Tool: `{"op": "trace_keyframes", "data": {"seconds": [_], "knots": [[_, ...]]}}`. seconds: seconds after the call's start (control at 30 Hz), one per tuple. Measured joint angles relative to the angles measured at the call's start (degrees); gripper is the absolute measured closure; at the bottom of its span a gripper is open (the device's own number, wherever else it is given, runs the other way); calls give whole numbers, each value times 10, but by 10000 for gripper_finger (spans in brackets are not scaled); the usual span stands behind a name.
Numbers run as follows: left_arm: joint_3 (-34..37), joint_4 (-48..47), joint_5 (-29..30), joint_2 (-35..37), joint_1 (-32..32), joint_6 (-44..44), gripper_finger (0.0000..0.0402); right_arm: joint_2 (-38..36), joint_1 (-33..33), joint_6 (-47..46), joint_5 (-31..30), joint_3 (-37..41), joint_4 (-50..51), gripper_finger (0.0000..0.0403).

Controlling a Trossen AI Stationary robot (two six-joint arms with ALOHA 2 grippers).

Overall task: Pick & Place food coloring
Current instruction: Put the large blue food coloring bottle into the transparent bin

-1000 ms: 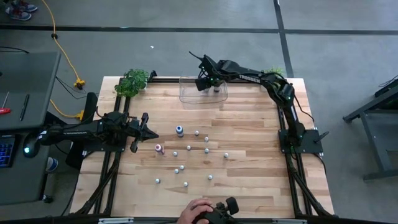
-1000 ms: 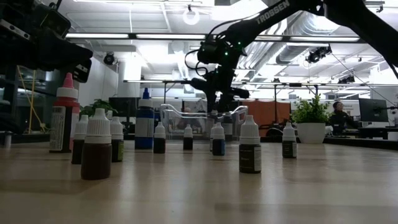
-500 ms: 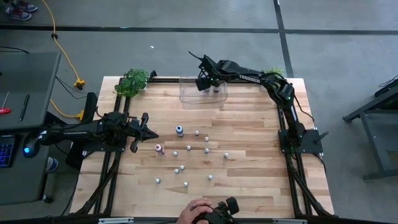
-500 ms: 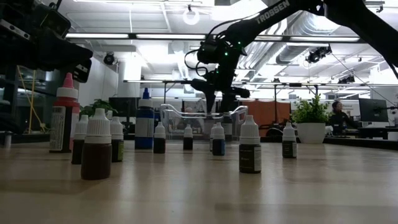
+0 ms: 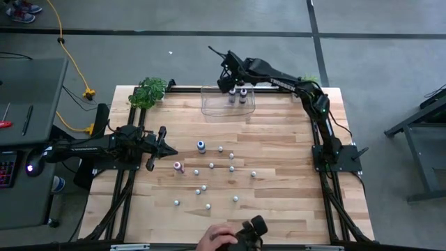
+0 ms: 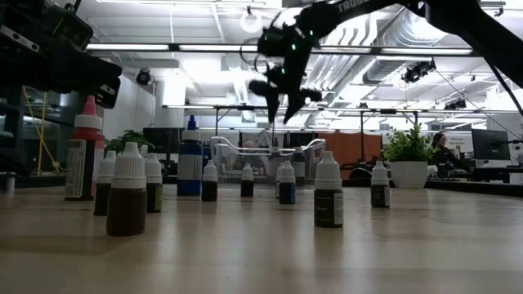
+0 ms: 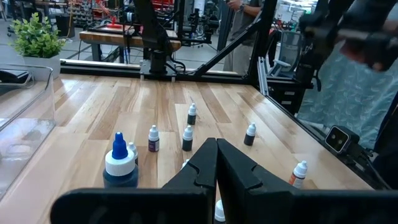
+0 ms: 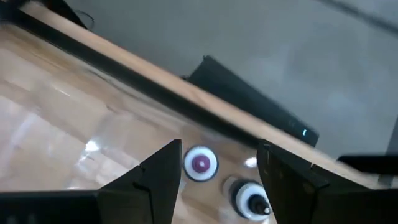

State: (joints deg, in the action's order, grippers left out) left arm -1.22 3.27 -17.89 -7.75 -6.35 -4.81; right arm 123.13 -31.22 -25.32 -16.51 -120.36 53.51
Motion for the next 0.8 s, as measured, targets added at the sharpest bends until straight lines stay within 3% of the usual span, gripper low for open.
{"op": "trace_keyframes", "data": {"seconds": [0.3,0.43,0.57,0.8], "knots": [[0,0,0,0,0,0,399,0,51,126,9,-146,16,206],[0,0,0,0,0,0,399,-22,80,168,30,-132,-32,205],[0,0,1,0,0,0,399,-30,104,195,73,-132,-52,205],[0,0,7,0,0,0,399,-34,148,253,203,-132,-48,205]]}}
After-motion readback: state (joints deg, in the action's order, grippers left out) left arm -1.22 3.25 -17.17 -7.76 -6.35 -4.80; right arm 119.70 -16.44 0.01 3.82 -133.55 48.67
